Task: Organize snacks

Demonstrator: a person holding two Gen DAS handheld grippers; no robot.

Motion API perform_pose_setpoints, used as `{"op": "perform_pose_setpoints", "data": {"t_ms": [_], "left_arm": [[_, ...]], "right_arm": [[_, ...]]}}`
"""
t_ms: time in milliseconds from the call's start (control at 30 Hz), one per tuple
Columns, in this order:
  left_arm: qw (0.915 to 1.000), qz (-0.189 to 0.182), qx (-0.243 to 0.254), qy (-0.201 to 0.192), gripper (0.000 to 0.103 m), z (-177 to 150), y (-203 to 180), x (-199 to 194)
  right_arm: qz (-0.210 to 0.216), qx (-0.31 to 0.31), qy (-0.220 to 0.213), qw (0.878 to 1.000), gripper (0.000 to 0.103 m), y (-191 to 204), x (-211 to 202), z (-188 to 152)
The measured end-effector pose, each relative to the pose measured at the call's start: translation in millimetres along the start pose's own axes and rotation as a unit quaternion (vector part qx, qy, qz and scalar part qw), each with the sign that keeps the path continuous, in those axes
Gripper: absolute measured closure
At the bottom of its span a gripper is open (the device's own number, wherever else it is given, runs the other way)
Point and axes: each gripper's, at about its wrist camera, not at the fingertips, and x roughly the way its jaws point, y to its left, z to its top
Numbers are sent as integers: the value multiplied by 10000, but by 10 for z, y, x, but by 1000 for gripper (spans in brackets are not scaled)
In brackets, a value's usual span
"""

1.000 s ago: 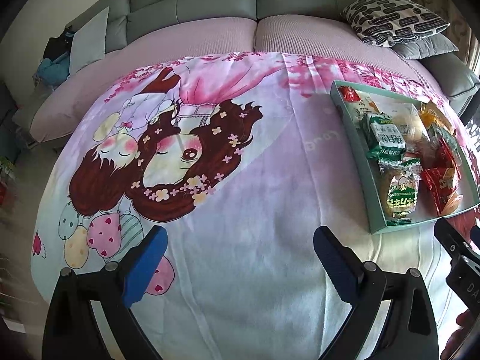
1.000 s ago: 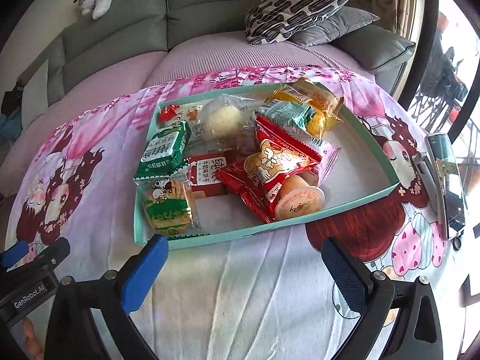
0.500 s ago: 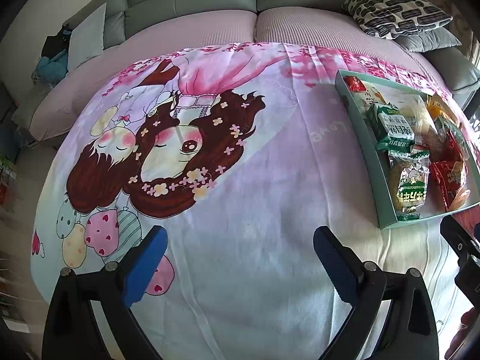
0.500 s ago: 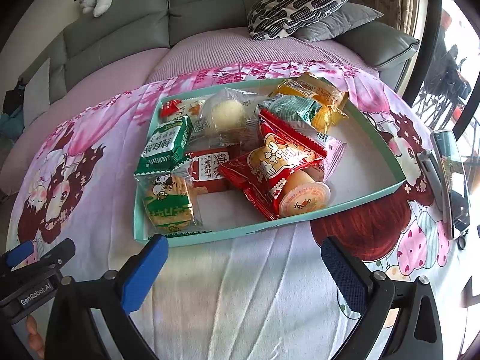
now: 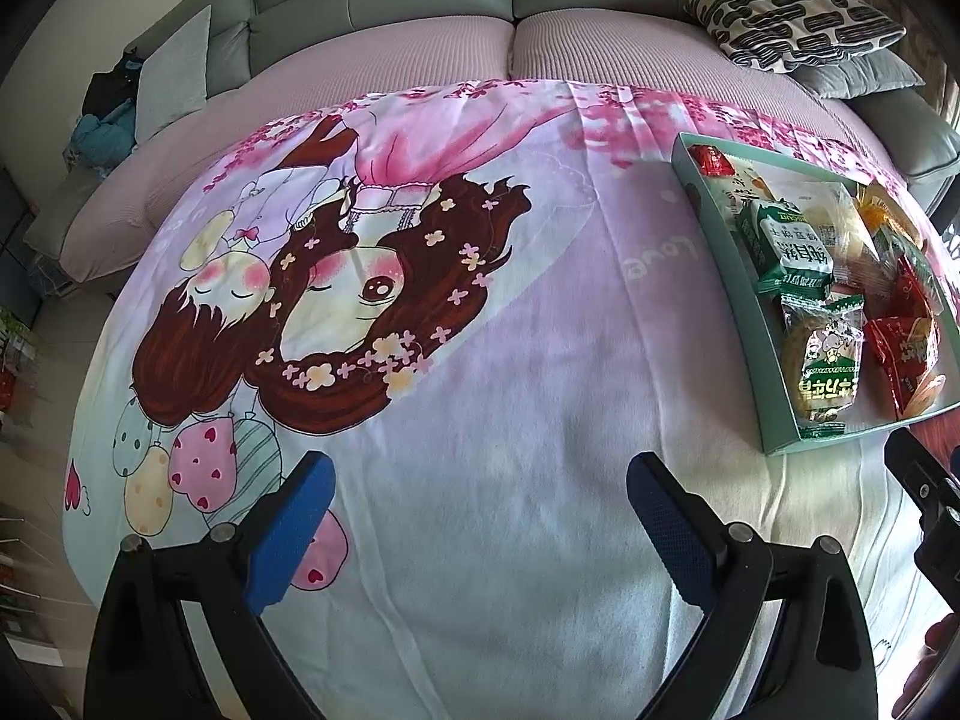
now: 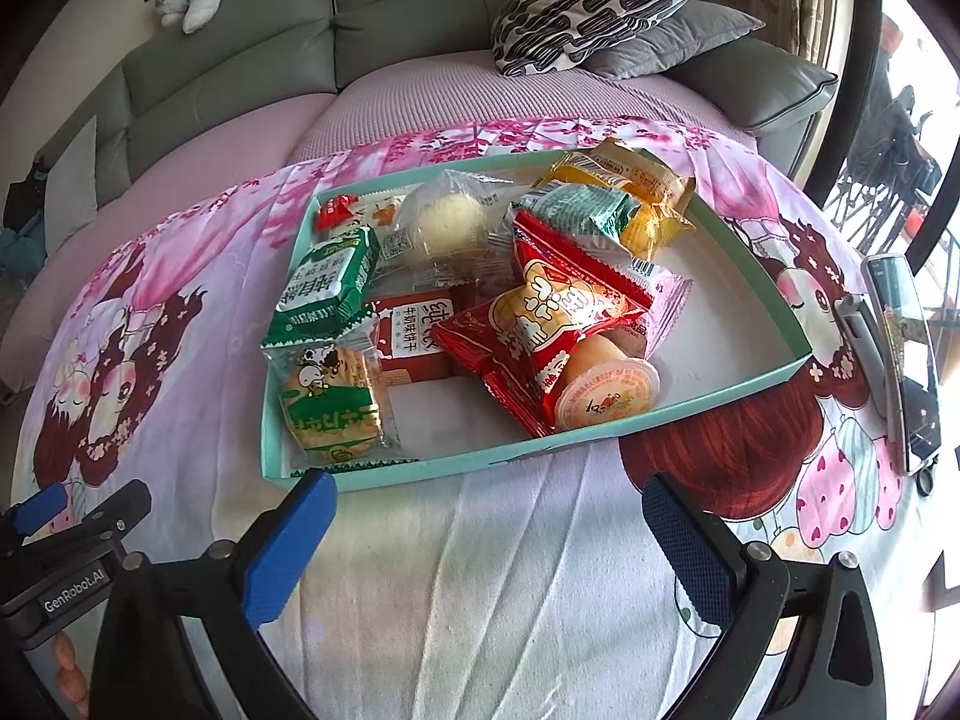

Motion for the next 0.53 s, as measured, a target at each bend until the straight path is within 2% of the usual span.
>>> {"op": "perform_pose_setpoints", "data": {"t_ms": [533], "left_arm": [[9998,-20,-43,-167,5,12,12,-56]], "right_arm": [[2,-2,22,10000,0,1,16,-3]]}}
